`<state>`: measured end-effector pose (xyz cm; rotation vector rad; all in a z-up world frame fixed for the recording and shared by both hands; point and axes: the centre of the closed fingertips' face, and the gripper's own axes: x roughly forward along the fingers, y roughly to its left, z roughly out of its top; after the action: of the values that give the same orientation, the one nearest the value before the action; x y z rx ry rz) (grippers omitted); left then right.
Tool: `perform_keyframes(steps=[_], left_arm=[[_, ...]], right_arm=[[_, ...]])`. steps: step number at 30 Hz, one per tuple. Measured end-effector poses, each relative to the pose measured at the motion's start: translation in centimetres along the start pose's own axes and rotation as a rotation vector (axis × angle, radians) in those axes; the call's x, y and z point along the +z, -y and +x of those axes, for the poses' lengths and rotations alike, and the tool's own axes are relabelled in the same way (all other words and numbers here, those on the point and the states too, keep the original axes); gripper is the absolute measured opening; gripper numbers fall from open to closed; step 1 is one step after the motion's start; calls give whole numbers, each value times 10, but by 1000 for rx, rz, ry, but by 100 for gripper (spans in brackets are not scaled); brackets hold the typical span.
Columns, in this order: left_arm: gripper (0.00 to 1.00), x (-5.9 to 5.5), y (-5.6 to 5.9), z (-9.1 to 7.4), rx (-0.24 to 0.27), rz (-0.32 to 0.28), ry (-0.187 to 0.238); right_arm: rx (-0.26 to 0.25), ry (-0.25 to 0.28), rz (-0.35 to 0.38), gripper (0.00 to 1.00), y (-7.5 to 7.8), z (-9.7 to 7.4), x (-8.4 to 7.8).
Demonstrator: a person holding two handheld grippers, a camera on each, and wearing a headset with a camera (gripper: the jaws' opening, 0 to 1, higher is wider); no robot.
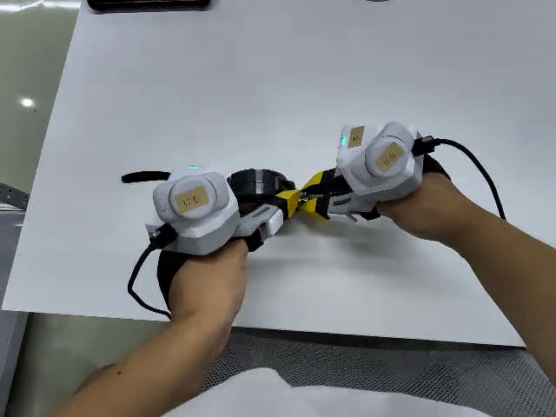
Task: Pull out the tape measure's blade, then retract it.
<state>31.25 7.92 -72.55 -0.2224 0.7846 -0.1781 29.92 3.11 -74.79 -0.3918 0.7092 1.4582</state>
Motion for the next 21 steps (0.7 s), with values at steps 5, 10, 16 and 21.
perform_keyframes(steps=[5,10,16,21], left_arm=[[57,0,0,1,-1,-3,3],[59,0,0,1,-12,-6,11],[59,1,0,1,-15,0,11],[60,1,0,2,-24,-1,11]], right_arm=[[-1,-1,-7,11,0,0,0],[-1,-2,-15,11,-1,0,-1],[-3,-8,-24,12,-2,0,-1],[-12,-16,-30,12,-2,-4,1]])
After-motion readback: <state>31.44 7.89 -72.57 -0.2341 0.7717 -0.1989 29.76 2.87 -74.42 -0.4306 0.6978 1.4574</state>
